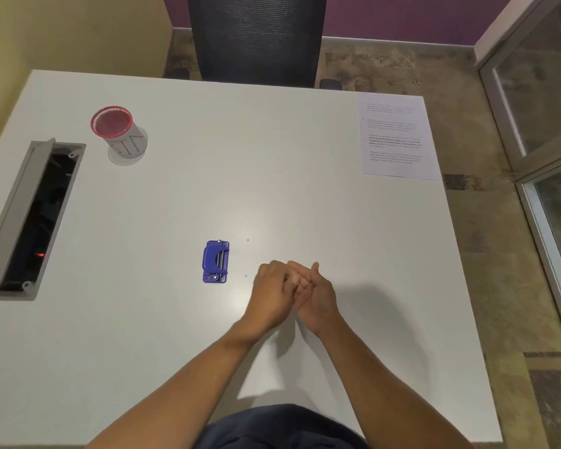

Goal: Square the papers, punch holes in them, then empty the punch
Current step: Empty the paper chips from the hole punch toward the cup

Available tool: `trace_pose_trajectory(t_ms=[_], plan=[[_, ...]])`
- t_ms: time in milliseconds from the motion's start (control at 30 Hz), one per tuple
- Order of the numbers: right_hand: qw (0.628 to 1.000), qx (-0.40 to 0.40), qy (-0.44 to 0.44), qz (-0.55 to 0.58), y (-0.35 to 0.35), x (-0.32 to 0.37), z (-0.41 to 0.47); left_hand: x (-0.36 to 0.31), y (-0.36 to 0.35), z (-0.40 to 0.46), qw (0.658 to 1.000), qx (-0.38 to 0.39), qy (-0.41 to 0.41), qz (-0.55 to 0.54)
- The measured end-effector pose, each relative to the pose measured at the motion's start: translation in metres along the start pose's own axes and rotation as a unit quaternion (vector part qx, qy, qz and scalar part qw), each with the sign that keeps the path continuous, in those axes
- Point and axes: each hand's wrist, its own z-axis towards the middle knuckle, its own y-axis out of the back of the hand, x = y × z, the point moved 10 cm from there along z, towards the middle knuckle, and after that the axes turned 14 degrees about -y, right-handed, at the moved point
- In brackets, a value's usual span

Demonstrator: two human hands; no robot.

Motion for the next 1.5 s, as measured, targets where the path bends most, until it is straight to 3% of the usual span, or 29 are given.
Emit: trace_pose_trajectory(t_ms=[167, 467, 600, 800, 1000, 1300, 1500], plan=[[1.000, 0.014, -0.016, -0.008, 0.001, -0.002, 0.002, -0.007, -0.020, 0.000, 0.996, 0.051, -0.037, 0.070], [0.998, 0.027, -0.009, 0.056, 0.000, -0.001, 0.000, 0.031, 0.020, -0.011, 0.994, -0.072, 0.018, 0.080], [0.996, 0.037, -0.013, 0.082, 0.000, -0.003, 0.002, 0.055, 0.049, -0.017, 0.983, -0.103, 0.057, 0.140], [0.995, 0.023, -0.019, 0.093, 0.005, -0.004, 0.003, 0.083, 0.059, -0.018, 0.945, -0.003, 0.077, 0.318], [0.995, 0.015, -0.016, 0.092, 0.010, 0.000, 0.002, 0.087, 0.050, -0.013, 0.925, 0.056, 0.041, 0.374], [0.997, 0.012, -0.020, 0.076, 0.011, -0.001, 0.003, 0.078, 0.028, -0.007, 0.854, 0.196, -0.015, 0.482], [0.997, 0.015, -0.017, 0.069, 0.012, -0.001, 0.002, 0.061, 0.021, -0.001, 0.827, 0.193, -0.088, 0.521]])
